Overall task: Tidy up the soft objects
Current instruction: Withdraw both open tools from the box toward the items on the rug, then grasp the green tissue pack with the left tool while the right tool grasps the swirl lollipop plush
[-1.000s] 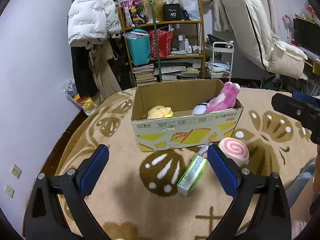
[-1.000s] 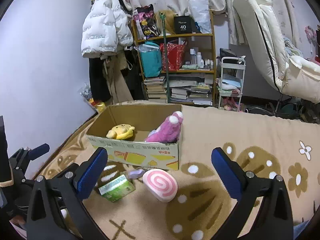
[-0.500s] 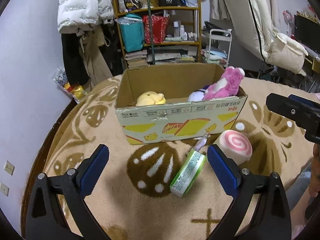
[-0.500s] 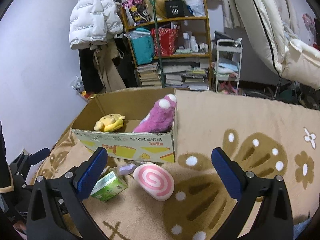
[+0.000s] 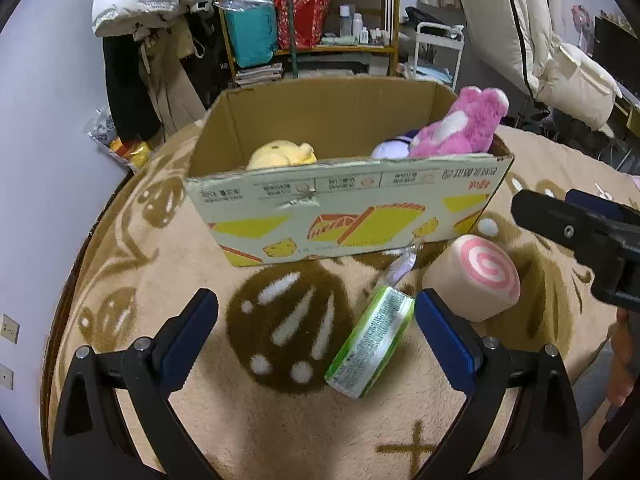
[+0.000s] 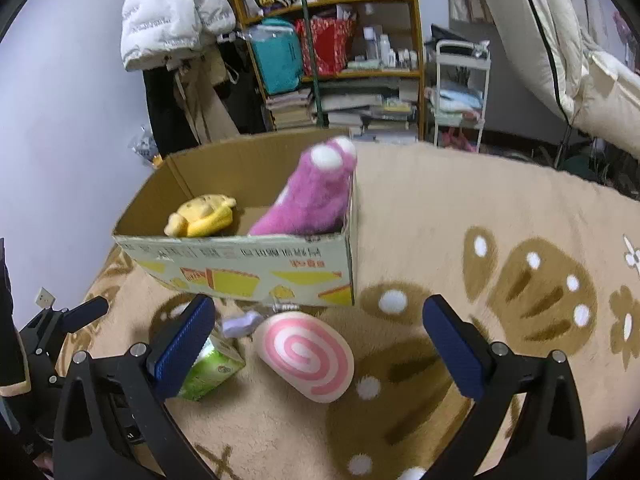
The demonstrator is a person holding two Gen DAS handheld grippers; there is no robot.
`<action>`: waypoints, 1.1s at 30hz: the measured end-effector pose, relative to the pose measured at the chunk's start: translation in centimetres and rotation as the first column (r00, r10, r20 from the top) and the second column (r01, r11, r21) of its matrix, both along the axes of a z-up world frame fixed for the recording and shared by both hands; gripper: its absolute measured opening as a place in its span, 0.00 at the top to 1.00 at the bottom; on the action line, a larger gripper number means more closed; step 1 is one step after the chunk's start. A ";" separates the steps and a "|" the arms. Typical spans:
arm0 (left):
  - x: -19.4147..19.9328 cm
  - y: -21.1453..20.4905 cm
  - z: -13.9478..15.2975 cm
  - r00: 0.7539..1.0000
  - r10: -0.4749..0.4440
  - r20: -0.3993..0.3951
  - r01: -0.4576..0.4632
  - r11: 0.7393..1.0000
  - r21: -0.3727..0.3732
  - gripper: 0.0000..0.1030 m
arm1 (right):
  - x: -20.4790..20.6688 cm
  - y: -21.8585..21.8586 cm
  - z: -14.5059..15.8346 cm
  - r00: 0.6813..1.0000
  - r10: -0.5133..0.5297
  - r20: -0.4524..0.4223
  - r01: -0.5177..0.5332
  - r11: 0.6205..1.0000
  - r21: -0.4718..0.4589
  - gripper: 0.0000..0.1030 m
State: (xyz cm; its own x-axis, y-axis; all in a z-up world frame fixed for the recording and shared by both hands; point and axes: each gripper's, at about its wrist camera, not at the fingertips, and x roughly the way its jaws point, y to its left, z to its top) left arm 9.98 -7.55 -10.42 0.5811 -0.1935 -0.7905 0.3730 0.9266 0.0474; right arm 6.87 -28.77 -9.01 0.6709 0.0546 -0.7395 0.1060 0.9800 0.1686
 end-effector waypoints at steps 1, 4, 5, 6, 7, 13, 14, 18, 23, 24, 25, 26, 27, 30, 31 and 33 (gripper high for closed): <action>0.0 -0.1 -0.2 1.000 -0.003 -0.006 0.003 1.000 0.003 0.05 | 0.2 0.0 -0.4 1.000 0.002 -0.016 -0.002 1.000 0.009 0.00; 0.2 -0.6 -0.9 1.000 -0.020 -0.025 0.020 1.000 0.017 0.05 | 0.7 0.2 -1.3 0.999 0.006 -0.048 -0.005 1.000 0.013 0.00; 0.2 -0.8 -1.2 0.999 -0.027 -0.034 0.028 0.999 0.018 0.05 | 0.9 0.3 -1.5 0.998 0.006 -0.057 -0.006 1.000 0.010 0.00; 0.2 -0.9 -1.5 0.998 -0.034 -0.044 0.034 0.999 0.017 0.05 | 1.1 0.4 -1.8 0.998 0.009 -0.064 -0.008 1.000 0.008 0.00; 0.3 -1.0 -1.7 0.998 -0.040 -0.054 0.041 0.999 0.014 0.05 | 1.3 0.5 -2.0 0.997 0.011 -0.071 -0.010 1.000 0.008 0.00; 0.2 -1.9 -3.0 0.993 -0.071 -0.090 0.075 0.996 0.043 0.05 | 1.9 0.3 -3.1 0.990 0.016 -0.137 -0.016 1.000 -0.001 0.00; 0.2 -1.9 -3.2 0.993 -0.072 -0.095 0.077 0.996 0.043 0.05 | 2.0 0.2 -3.3 0.989 0.016 -0.146 -0.016 1.000 0.004 0.00; 0.6 -2.0 -3.7 0.990 -0.072 -0.124 0.077 0.996 0.036 0.05 | 2.3 -0.3 -4.1 0.981 0.013 -0.192 -0.007 0.999 0.032 0.02; 1.0 -2.0 -4.7 0.986 -0.067 -0.154 0.075 0.996 0.048 0.05 | 2.7 -0.7 -5.3 0.970 0.021 -0.243 -0.001 0.997 0.082 0.09; 1.0 -2.0 -4.8 0.985 -0.068 -0.162 0.076 0.996 0.045 0.06 | 2.8 -0.7 -5.5 0.968 0.023 -0.251 -0.002 0.996 0.084 0.09; 1.1 -2.0 -4.9 0.983 -0.069 -0.169 0.078 0.996 0.042 0.10 | 2.9 -0.6 -5.7 0.966 0.027 -0.257 -0.005 0.996 0.086 0.10; 1.2 -1.9 -5.1 0.981 -0.069 -0.182 0.078 0.996 0.039 0.14 | 3.0 -0.5 -5.8 0.964 0.033 -0.263 -0.009 0.996 0.089 0.12; 1.2 -1.9 -5.3 0.979 -0.069 -0.194 0.078 0.996 0.037 0.22 | 3.1 -0.4 -6.0 0.963 0.040 -0.268 -0.015 0.995 0.096 0.13; 1.3 -1.7 -5.8 0.969 -0.075 -0.237 0.080 0.997 0.015 0.40 | 3.3 0.0 -6.4 0.957 0.063 -0.283 -0.030 0.993 0.118 0.20; 1.3 -1.6 -5.8 0.966 -0.076 -0.247 0.081 0.997 0.008 0.49 | 3.4 0.1 -6.6 0.954 0.073 -0.289 -0.038 0.991 0.126 0.22; 1.1 -1.5 -5.8 0.964 -0.075 -0.255 0.079 0.997 0.007 0.54 | 3.4 0.4 -6.9 0.949 0.091 -0.303 -0.049 0.989 0.142 0.32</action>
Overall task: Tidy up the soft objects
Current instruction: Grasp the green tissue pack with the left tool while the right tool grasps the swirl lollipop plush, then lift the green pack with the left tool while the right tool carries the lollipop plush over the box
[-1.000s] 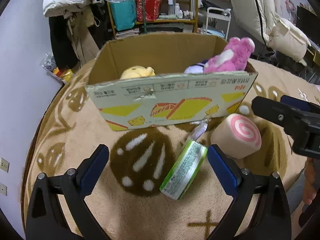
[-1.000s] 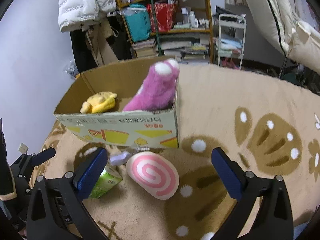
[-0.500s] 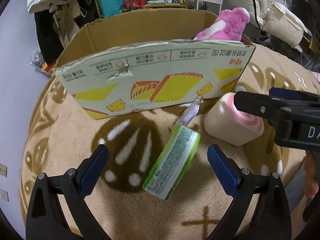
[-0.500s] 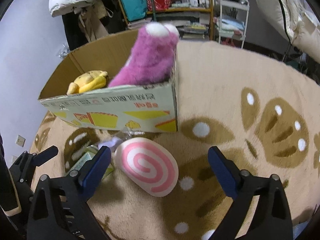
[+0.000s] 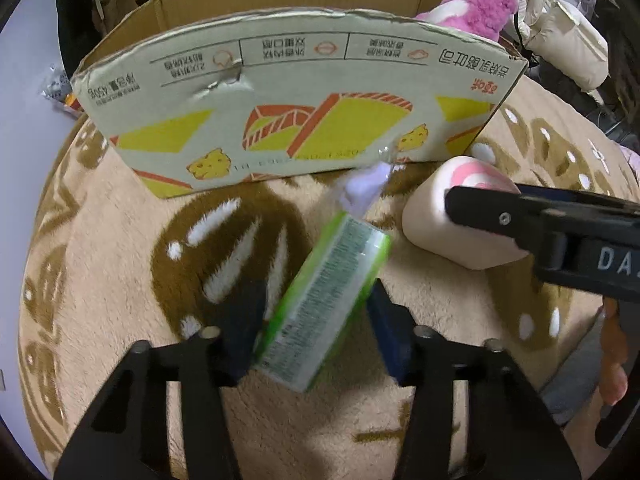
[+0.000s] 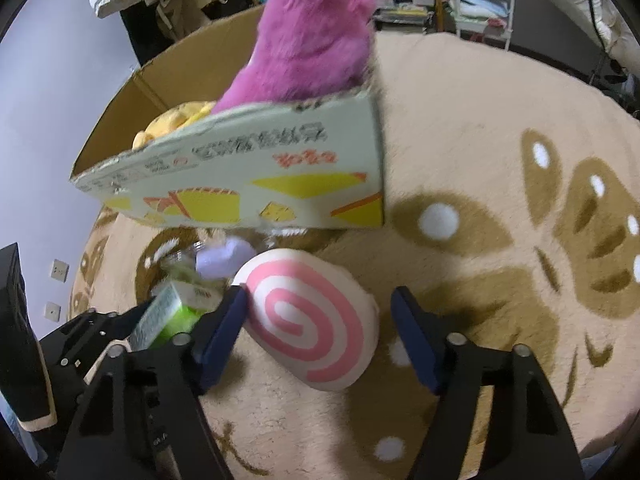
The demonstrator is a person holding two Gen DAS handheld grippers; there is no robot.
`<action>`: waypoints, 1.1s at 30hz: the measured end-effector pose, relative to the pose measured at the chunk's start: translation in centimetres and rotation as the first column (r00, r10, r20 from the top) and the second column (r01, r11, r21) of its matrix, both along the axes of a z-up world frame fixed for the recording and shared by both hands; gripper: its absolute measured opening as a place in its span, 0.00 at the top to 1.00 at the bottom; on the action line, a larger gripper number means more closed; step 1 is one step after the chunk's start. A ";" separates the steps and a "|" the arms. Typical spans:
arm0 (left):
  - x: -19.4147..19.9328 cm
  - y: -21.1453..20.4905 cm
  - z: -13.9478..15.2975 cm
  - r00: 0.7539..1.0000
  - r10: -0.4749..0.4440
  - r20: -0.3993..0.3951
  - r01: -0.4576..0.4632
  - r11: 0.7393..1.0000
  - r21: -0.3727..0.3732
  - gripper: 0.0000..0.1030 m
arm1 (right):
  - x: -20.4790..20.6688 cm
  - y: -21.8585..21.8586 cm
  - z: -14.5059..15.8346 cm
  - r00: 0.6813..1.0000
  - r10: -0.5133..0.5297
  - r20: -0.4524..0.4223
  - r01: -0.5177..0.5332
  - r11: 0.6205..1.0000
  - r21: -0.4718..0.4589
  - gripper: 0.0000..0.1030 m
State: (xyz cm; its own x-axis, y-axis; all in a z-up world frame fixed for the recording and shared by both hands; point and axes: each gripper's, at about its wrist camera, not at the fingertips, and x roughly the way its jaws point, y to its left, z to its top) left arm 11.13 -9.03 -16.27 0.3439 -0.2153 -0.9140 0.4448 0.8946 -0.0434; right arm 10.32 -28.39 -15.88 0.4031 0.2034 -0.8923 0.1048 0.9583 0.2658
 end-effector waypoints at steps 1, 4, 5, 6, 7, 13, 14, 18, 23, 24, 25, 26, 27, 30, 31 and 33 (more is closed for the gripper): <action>-0.1 0.1 0.0 1.000 0.000 0.002 0.000 1.000 0.000 0.55 | 0.0 0.1 -0.1 1.000 0.010 -0.004 -0.010 1.000 0.010 0.35; -0.3 0.3 0.2 1.000 0.003 0.004 -0.003 1.000 0.005 0.57 | -0.1 0.8 0.0 0.999 0.040 -0.001 -0.040 0.999 -0.019 0.44; -0.4 0.5 0.3 1.000 0.008 0.003 -0.008 1.000 0.007 0.57 | -0.2 0.9 0.1 0.999 0.046 0.006 -0.046 0.999 -0.028 0.48; -0.5 0.7 0.4 1.000 0.011 0.003 -0.011 1.000 0.009 0.58 | -0.2 1.1 0.3 0.999 0.047 0.011 -0.046 0.998 -0.032 0.50; -0.5 0.9 0.6 1.000 0.019 0.008 -0.019 1.000 0.011 0.59 | -0.3 1.1 0.3 0.999 0.049 0.014 -0.048 0.998 -0.034 0.51; -0.9 3.2 2.5 0.994 0.083 0.065 -0.084 0.996 0.012 0.72 | -0.9 1.3 1.3 0.997 0.048 0.052 -0.045 0.997 -0.057 0.55; -0.9 3.5 2.8 0.993 0.093 0.069 -0.093 0.996 0.006 0.73 | -1.2 1.4 1.6 0.997 0.050 0.060 -0.046 0.997 -0.067 0.55; -1.1 4.1 3.6 0.990 0.102 0.100 -0.103 0.995 -0.003 0.75 | -1.9 1.0 2.6 0.994 0.047 0.094 -0.041 0.997 -0.070 0.57; -1.5 4.4 5.2 0.979 0.129 0.160 -0.128 0.992 -0.020 0.75 | -2.9 0.9 4.4 0.983 0.034 0.181 -0.022 0.998 -0.065 0.58; -1.7 4.6 5.7 0.974 0.136 0.181 -0.134 0.991 -0.025 0.74 | -3.0 0.9 4.9 0.978 0.029 0.207 -0.017 0.998 -0.063 0.58; -2.0 4.5 6.0 0.969 0.143 0.201 -0.140 0.990 -0.028 0.74 | -3.2 1.0 5.4 0.972 0.029 0.235 -0.014 0.998 -0.065 0.58; -2.3 4.6 6.6 0.961 0.149 0.234 -0.146 0.989 -0.031 0.74 | -3.4 0.9 6.0 0.964 0.032 0.264 -0.013 0.997 -0.070 0.58; -2.5 4.8 7.1 0.953 0.152 0.260 -0.147 0.988 -0.038 0.74 | -3.7 1.1 6.5 0.956 0.035 0.292 -0.013 0.997 -0.077 0.58; -3.1 5.2 8.8 0.935 0.165 0.315 -0.139 0.985 -0.102 0.74 | -4.4 1.5 7.8 0.932 0.049 0.360 -0.020 0.996 -0.084 0.58; -3.3 5.5 9.4 0.926 0.172 0.335 -0.139 0.983 -0.120 0.74 | -4.6 1.7 8.2 0.924 0.053 0.379 -0.021 0.996 -0.089 0.58; -3.5 5.8 10.4 0.911 0.184 0.369 -0.140 0.980 -0.143 0.74 | -5.0 2.1 8.8 0.907 0.066 0.416 -0.027 0.995 -0.099 0.58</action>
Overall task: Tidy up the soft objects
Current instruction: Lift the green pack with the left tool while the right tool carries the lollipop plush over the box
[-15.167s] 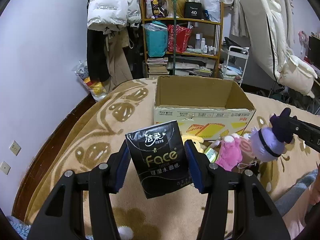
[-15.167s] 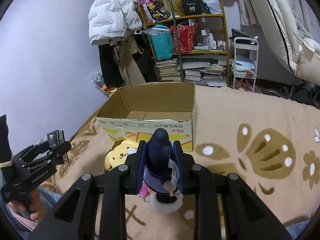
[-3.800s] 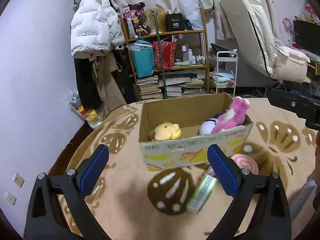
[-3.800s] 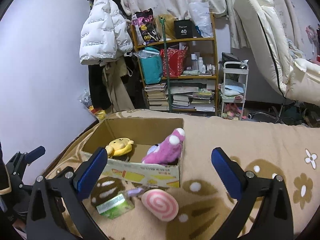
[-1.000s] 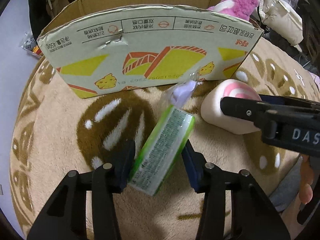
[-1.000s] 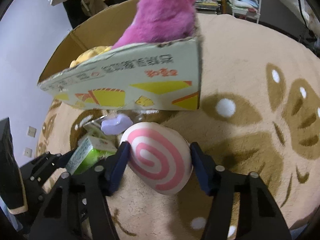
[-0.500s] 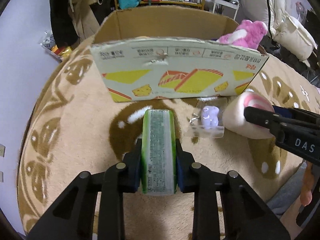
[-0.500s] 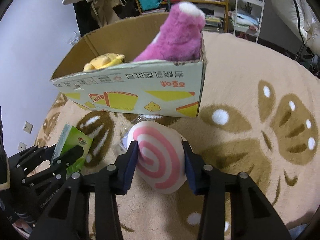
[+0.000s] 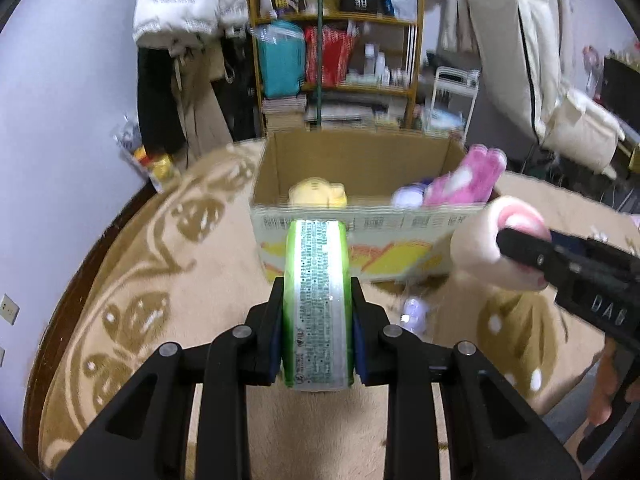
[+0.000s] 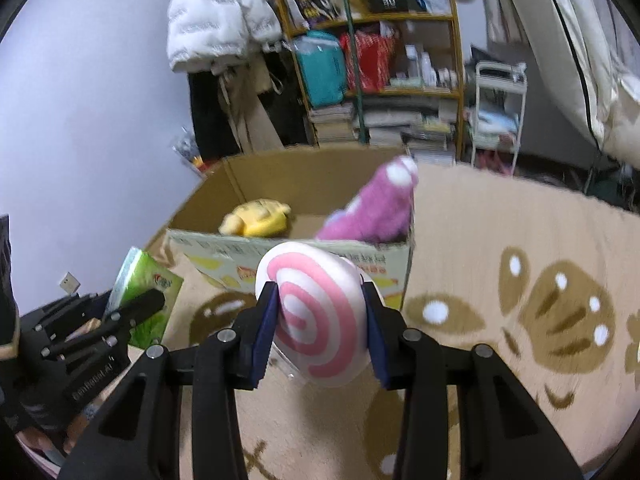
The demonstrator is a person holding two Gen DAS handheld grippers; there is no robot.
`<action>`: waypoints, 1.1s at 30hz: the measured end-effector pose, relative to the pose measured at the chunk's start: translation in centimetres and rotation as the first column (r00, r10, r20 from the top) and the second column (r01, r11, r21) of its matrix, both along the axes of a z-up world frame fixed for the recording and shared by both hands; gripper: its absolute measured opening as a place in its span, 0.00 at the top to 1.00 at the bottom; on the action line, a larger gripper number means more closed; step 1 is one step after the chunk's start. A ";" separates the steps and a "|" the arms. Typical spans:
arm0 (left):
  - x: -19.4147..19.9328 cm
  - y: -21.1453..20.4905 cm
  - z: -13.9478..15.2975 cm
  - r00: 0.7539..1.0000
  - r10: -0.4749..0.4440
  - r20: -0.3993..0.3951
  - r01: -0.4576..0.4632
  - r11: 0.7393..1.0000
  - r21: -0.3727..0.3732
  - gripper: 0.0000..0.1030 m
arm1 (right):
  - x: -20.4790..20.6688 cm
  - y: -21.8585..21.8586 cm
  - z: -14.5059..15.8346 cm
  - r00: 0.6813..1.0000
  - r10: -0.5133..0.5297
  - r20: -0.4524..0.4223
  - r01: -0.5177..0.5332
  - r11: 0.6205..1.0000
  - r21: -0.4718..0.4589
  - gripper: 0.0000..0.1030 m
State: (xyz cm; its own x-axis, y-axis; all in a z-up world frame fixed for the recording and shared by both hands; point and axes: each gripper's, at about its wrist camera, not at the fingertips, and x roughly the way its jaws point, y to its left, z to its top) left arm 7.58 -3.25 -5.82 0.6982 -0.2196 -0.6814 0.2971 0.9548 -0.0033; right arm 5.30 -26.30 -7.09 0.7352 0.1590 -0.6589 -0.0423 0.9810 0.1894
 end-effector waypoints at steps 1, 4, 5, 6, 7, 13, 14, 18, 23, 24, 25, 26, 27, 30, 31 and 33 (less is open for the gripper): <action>-0.1 0.2 0.6 1.000 0.001 0.023 -0.001 1.000 -0.010 0.74 | -0.2 0.2 0.4 1.000 0.004 0.023 -0.004 1.000 -0.005 0.58; -0.3 0.6 2.0 0.997 0.010 0.078 -0.008 1.000 -0.030 0.74 | -0.8 0.5 1.6 0.995 0.014 0.096 -0.013 1.000 -0.013 0.58; -0.3 0.7 2.3 0.996 0.014 0.091 -0.011 0.999 -0.035 0.74 | -1.0 0.6 2.0 0.993 0.015 0.119 -0.014 1.000 -0.013 0.58; -0.2 0.8 2.7 0.994 0.021 0.106 -0.016 0.999 -0.048 0.74 | -1.2 0.6 2.2 0.991 0.013 0.135 -0.012 1.000 -0.012 0.58; -0.2 0.9 2.9 0.993 0.027 0.115 -0.020 0.998 -0.059 0.74 | -1.3 0.6 2.5 0.989 0.006 0.149 -0.004 1.000 -0.012 0.58; 0.8 0.3 3.6 0.983 0.041 0.177 -0.035 0.999 -0.039 0.74 | -0.9 -0.1 3.7 0.981 -0.006 0.196 0.005 1.000 0.007 0.58; 0.9 0.1 3.7 0.983 0.039 0.182 -0.033 0.999 -0.034 0.74 | -0.8 -0.2 3.7 0.979 -0.011 0.202 0.009 1.000 0.009 0.58; 1.7 -0.6 3.4 0.979 0.036 0.199 -0.032 0.999 -0.023 0.74 | 0.3 -1.0 3.8 0.977 -0.034 0.213 0.025 0.999 0.044 0.58; 2.7 -1.6 2.9 0.980 -0.001 0.199 0.003 1.000 -0.009 0.74 | 2.1 -2.3 3.4 0.977 -0.061 0.207 0.036 0.992 0.123 0.58; 2.9 -1.9 2.8 0.979 -0.004 0.204 0.005 1.000 -0.005 0.74 | 2.3 -2.4 3.2 0.976 -0.064 0.208 0.037 0.991 0.132 0.58; 3.2 -2.0 2.8 0.979 -0.005 0.204 0.007 1.000 -0.006 0.74 | 2.7 -2.6 3.2 0.975 -0.063 0.213 0.033 0.989 0.143 0.58; 3.4 -2.1 2.7 0.980 -0.003 0.200 0.005 1.000 -0.008 0.74 | 3.0 -2.5 3.2 0.974 -0.062 0.218 0.030 0.989 0.146 0.58; 3.7 -2.2 2.6 0.982 -0.001 0.190 0.004 1.000 -0.015 0.74 | 3.3 -2.6 3.2 0.973 -0.057 0.223 0.024 0.989 0.148 0.58; 4.1 -2.5 2.5 0.983 -0.012 0.181 0.017 1.000 -0.026 0.74 | 4.2 -2.6 3.3 0.969 -0.037 0.244 -0.001 0.988 0.152 0.58; 4.3 -2.6 2.5 0.983 -0.014 0.183 0.018 1.000 -0.024 0.74 | 4.6 -2.5 3.3 0.968 -0.032 0.247 -0.007 0.988 0.154 0.58; 4.8 -2.9 2.6 0.983 -0.018 0.185 0.023 0.999 -0.027 0.74 | 5.3 -2.3 3.1 0.969 -0.024 0.247 -0.014 0.988 0.151 0.58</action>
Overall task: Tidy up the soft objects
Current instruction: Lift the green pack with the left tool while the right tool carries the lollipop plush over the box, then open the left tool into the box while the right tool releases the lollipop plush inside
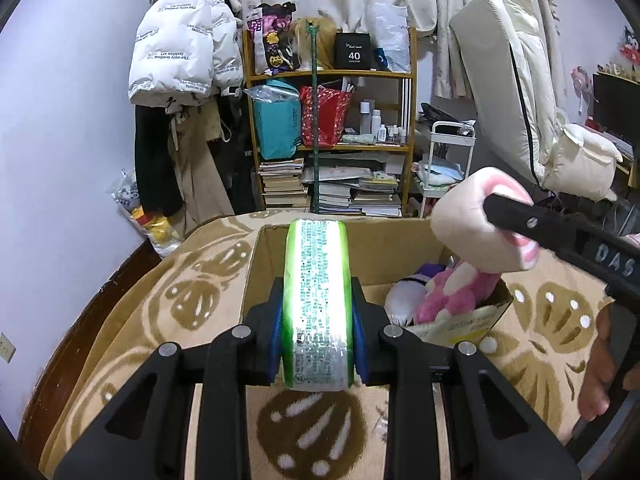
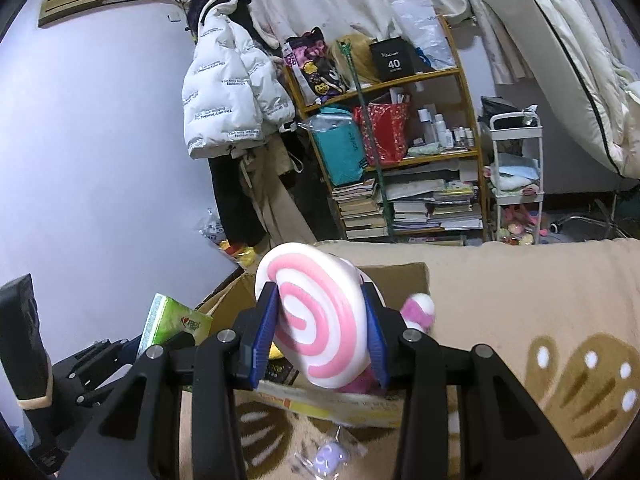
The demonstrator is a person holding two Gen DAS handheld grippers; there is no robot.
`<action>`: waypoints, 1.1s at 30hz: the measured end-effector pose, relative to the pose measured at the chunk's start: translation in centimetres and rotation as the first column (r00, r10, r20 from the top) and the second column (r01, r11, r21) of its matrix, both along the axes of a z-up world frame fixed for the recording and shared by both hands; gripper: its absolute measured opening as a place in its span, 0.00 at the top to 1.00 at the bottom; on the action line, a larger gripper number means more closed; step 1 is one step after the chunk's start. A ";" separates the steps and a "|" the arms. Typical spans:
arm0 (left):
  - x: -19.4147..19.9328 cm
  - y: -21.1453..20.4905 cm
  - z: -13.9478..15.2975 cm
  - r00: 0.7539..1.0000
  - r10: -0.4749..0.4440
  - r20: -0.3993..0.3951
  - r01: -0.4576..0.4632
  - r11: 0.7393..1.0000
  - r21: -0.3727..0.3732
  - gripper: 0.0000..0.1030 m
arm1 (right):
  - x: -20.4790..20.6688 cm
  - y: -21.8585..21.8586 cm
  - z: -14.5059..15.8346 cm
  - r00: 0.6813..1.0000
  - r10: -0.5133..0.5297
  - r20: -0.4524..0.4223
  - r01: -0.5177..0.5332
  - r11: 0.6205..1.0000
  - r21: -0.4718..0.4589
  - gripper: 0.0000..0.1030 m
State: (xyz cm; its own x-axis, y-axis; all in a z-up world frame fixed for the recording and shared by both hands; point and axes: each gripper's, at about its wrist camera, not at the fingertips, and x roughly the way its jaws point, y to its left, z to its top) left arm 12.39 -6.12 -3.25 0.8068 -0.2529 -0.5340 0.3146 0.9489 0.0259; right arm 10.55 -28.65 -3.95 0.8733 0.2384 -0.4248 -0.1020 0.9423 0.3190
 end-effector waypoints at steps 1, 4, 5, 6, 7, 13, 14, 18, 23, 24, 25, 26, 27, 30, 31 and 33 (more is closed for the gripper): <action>0.3 -0.1 0.0 1.000 -0.001 0.001 0.001 1.000 -0.002 0.74 | 0.5 0.1 -0.2 1.000 0.004 -0.004 -0.004 1.000 -0.007 0.58; 1.2 -0.6 -0.1 1.000 0.002 0.014 -0.002 1.000 0.012 0.74 | 1.6 0.5 -1.0 1.000 0.013 -0.021 -0.013 1.000 -0.028 0.58; 1.6 -0.8 -0.3 1.000 0.009 0.020 -0.010 1.000 0.028 0.74 | 1.6 0.5 -1.2 1.000 0.017 -0.026 -0.017 0.999 -0.030 0.58; 2.0 -0.9 -0.5 1.000 0.015 0.019 -0.015 0.999 0.035 0.74 | 1.8 0.6 -1.5 0.999 0.020 -0.032 -0.021 0.999 -0.031 0.58; 2.3 -0.9 -0.6 1.000 0.017 0.012 -0.018 0.999 0.032 0.74 | 2.0 0.7 -1.7 0.999 0.024 -0.039 -0.025 0.999 -0.033 0.58; 4.2 0.0 -1.5 0.999 0.028 -0.026 -0.028 1.000 -0.010 0.74 | 2.4 1.6 -2.3 0.998 0.047 -0.050 -0.050 0.997 -0.060 0.57; 4.4 0.1 -1.6 0.999 0.027 -0.032 -0.027 0.999 -0.016 0.74 | 2.5 1.8 -2.4 0.997 0.051 -0.052 -0.054 0.996 -0.067 0.56; 5.1 0.9 -1.6 0.998 0.026 -0.059 -0.030 0.997 -0.072 0.74 | 2.8 2.2 -3.1 0.996 0.069 -0.064 -0.073 0.995 -0.063 0.56; 5.5 1.0 -1.3 0.999 0.006 -0.044 -0.009 0.996 -0.085 0.74 | 2.5 2.5 -2.8 0.996 0.075 -0.049 -0.078 0.995 -0.056 0.54; 5.7 0.9 -1.3 0.999 0.006 -0.046 -0.009 0.997 -0.081 0.74 | 2.4 2.5 -2.8 0.996 0.072 -0.050 -0.075 0.996 -0.058 0.52; 5.8 0.9 -1.4 0.999 0.006 -0.053 -0.010 0.996 -0.092 0.74 | 2.3 2.5 -2.9 0.996 0.069 -0.052 -0.072 0.996 -0.060 0.52; 5.9 0.9 -1.3 0.998 0.000 -0.061 -0.007 0.994 -0.110 0.74 | 2.2 2.5 -2.9 0.996 0.067 -0.056 -0.071 0.996 -0.062 0.52; 6.0 0.9 -1.3 0.997 -0.011 -0.070 0.003 0.992 -0.124 0.74 | 2.2 2.5 -3.0 0.996 0.065 -0.060 -0.069 0.995 -0.065 0.51; 6.0 0.2 -1.7 0.997 -0.012 -0.070 0.005 0.996 -0.093 0.74 | 2.2 2.4 -3.1 0.996 0.065 -0.069 -0.069 0.996 -0.063 0.51; 6.1 0.0 -1.9 0.997 -0.009 -0.079 0.002 0.996 -0.087 0.73 | 2.2 2.4 -3.2 0.995 0.066 -0.070 -0.070 0.995 -0.064 0.51; 6.4 -0.2 -2.3 0.994 -0.013 -0.106 0.003 0.996 -0.090 0.72 | 2.4 2.5 -3.3 0.994 0.066 -0.083 -0.073 0.994 -0.077 0.49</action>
